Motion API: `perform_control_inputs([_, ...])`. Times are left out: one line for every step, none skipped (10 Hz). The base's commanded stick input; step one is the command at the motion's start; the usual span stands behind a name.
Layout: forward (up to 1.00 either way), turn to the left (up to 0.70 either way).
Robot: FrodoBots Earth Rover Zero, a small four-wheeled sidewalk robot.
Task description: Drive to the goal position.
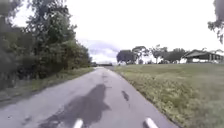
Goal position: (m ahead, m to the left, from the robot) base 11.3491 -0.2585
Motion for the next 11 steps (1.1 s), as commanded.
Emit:
perform_control_inputs([0.85,0.0])
perform_control_inputs([0.85,0.0])
perform_control_inputs([0.85,0.0])
perform_control_inputs([0.85,0.15])
perform_control_inputs([0.85,0.34])
perform_control_inputs([0.85,0.34])
perform_control_inputs([0.85,0.34])
perform_control_inputs([0.85,0.34])
perform_control_inputs([0.85,0.34])
perform_control_inputs([0.85,0.34])
perform_control_inputs([0.85,0.34])
